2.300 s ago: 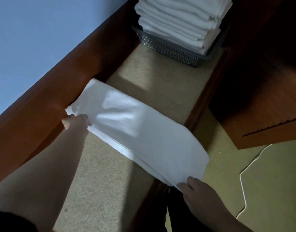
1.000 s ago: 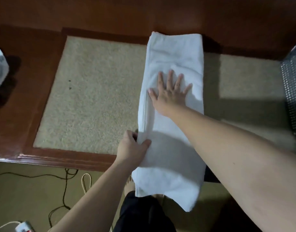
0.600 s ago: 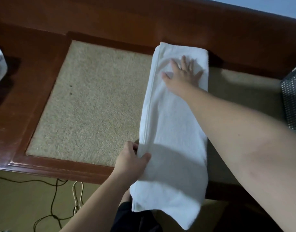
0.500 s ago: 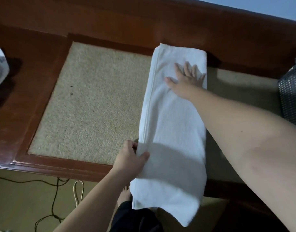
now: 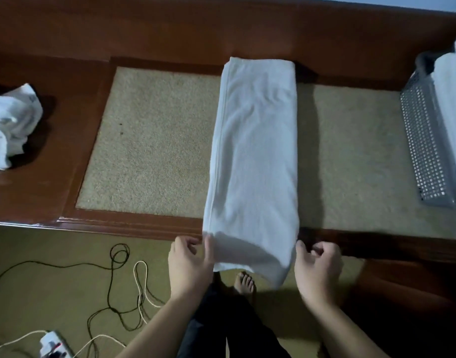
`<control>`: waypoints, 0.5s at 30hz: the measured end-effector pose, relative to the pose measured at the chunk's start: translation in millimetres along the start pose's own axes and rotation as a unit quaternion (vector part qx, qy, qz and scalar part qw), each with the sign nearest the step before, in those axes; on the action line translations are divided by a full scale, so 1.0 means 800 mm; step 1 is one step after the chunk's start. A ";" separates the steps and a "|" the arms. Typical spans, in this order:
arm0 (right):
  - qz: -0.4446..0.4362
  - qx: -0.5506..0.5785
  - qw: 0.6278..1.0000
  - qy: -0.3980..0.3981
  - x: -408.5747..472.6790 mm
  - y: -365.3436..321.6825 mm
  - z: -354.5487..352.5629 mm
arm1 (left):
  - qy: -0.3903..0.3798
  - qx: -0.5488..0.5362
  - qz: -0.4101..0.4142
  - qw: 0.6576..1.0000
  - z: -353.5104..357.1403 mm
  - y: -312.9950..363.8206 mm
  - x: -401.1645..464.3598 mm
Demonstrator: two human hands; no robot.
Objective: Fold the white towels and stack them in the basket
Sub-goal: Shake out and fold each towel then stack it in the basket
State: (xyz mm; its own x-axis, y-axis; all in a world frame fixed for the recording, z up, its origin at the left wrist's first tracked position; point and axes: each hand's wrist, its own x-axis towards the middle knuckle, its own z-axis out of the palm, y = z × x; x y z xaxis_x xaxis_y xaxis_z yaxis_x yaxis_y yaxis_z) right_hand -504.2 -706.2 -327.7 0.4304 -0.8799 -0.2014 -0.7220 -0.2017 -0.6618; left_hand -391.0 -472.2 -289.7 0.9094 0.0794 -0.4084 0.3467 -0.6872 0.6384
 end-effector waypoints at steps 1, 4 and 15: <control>0.053 0.015 0.998 -0.030 -0.014 0.012 -0.006 | -0.036 0.024 -0.047 0.998 -0.001 -0.011 -0.014; 0.175 0.103 0.967 -0.153 -0.030 0.010 -0.012 | -0.138 0.074 -0.128 0.979 0.009 -0.029 -0.028; 0.194 0.134 0.918 -0.319 -0.019 -0.021 -0.020 | -0.247 -0.184 -0.237 0.922 0.016 -0.008 0.003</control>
State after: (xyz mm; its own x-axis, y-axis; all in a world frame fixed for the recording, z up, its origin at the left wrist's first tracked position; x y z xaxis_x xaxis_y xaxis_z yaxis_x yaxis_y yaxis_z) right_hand -507.4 -696.2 -301.5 0.4603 -0.4148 -0.7849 -0.7655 0.2624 -0.5876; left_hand -394.2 -476.7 -303.4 0.4516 -0.0923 -0.8874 0.8151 -0.3619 0.4524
